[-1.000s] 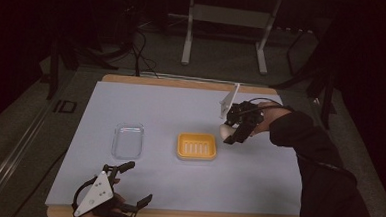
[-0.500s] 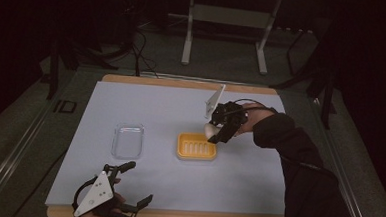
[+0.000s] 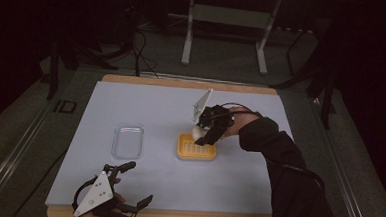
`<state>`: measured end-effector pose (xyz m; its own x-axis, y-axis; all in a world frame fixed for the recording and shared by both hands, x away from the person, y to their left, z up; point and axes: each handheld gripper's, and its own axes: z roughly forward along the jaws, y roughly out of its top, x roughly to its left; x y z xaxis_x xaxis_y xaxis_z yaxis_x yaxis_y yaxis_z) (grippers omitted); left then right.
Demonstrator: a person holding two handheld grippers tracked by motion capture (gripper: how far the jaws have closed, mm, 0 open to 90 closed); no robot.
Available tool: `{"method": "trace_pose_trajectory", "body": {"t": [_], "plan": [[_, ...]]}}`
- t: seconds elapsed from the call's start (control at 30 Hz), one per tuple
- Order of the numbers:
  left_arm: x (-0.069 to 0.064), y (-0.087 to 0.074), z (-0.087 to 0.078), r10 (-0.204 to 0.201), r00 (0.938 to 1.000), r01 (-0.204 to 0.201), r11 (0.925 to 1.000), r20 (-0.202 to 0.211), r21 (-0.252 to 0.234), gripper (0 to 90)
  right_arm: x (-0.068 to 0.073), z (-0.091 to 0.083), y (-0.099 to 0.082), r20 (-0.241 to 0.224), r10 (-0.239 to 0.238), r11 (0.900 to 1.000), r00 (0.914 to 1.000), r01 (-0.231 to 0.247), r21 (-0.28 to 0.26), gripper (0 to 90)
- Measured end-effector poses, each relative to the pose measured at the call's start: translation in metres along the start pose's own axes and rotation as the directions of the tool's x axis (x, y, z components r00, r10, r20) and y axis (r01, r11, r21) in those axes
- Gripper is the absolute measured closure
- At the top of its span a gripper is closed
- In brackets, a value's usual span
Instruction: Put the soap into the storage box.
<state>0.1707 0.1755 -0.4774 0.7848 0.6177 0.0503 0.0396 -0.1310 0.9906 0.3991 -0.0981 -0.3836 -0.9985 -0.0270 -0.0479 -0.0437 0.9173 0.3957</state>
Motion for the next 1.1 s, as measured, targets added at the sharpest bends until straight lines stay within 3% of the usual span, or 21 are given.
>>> {"method": "trace_pose_trajectory", "body": {"t": [0.13,0.27,0.57,0.8,0.97,1.03,1.1], "plan": [[0.0,0.0,0.0,-0.001,1.0,0.001,1.0,0.003,-0.003,0.8,-0.001,0.014,0.001,0.008,-0.019,0.9998,0.9998,0.019,0.009,39.9],[0.0,0.001,-0.001,0.004,1.0,-0.004,1.0,0.004,-0.003,0.8,-0.003,0.025,0.001,0.007,-0.006,1.0,1.0,0.006,0.006,39.9],[0.0,0.0,0.0,0.003,0.9999,-0.003,1.0,0.01,0.0,0.7,-0.013,0.054,-0.009,-0.019,0.053,0.9984,0.9984,-0.053,0.02,39.8],[-0.001,0.0,-0.001,0.005,0.9999,-0.005,1.0,0.013,0.002,0.8,-0.019,0.075,-0.017,-0.002,0.079,0.9956,0.9969,-0.079,0.05,39.8],[-0.001,0.0,0.0,0.005,0.9999,-0.005,1.0,0.016,0.003,0.8,-0.02,0.079,-0.019,-0.013,0.087,0.9958,0.9961,-0.086,0.031,39.7],[-0.001,0.0,0.0,0.006,0.9998,-0.006,1.0,0.018,0.002,0.8,-0.019,0.083,-0.019,-0.02,0.057,0.9984,0.9982,-0.057,0.004,39.7],[-0.001,0.0,-0.001,0.006,0.9998,-0.006,1.0,0.018,0.002,0.8,-0.019,0.085,-0.02,-0.032,0.056,0.9983,0.9979,-0.056,-0.018,39.7]]}}
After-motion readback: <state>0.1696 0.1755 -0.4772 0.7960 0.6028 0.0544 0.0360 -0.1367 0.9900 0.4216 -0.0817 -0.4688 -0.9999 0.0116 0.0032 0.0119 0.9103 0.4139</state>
